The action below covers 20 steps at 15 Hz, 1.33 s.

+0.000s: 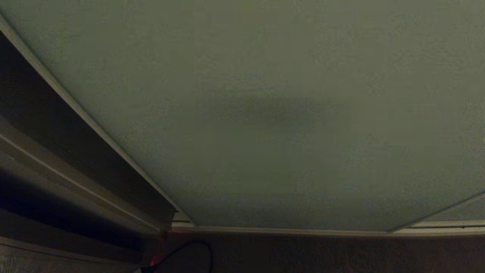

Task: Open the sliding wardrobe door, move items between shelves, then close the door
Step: Open the door

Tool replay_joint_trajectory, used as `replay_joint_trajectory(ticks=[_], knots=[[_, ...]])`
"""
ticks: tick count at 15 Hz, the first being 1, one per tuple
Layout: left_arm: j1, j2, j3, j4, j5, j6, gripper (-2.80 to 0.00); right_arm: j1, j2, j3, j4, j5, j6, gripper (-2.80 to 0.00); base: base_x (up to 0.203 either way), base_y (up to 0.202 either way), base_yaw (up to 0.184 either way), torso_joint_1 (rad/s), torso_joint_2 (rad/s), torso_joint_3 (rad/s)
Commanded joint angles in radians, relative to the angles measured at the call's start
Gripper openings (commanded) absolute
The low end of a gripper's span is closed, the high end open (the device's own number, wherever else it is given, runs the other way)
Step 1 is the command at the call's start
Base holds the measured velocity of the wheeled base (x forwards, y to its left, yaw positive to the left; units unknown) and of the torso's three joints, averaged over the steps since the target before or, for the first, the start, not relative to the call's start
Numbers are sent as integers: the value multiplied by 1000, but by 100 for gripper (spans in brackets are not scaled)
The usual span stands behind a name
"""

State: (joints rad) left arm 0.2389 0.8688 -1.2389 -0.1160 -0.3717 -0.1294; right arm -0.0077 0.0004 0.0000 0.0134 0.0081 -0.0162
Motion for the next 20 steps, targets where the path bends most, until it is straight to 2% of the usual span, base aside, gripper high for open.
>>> replay_joint_trajectory(ticks=[1,7,10,13,20], knots=[[0,81,-78,-1,9,1,-280,0,1,3,0,0,1,-280,0,0,0,0,0,0],[-20,239,-210,69,17,-1,-280,0,1,4,0,0,-1,-280,0,0,0,0,0,0],[-78,268,-280,88,17,2,-280,0,1,4,0,1,0,-280,0,0,0,0,0,0],[-132,270,-294,114,17,7,-280,0,1,3,0,0,0,-280,0,0,0,0,0,0],[-251,315,-295,115,23,91,-280,0,1,3,0,0,1,-280,0,0,0,0,0,0]])
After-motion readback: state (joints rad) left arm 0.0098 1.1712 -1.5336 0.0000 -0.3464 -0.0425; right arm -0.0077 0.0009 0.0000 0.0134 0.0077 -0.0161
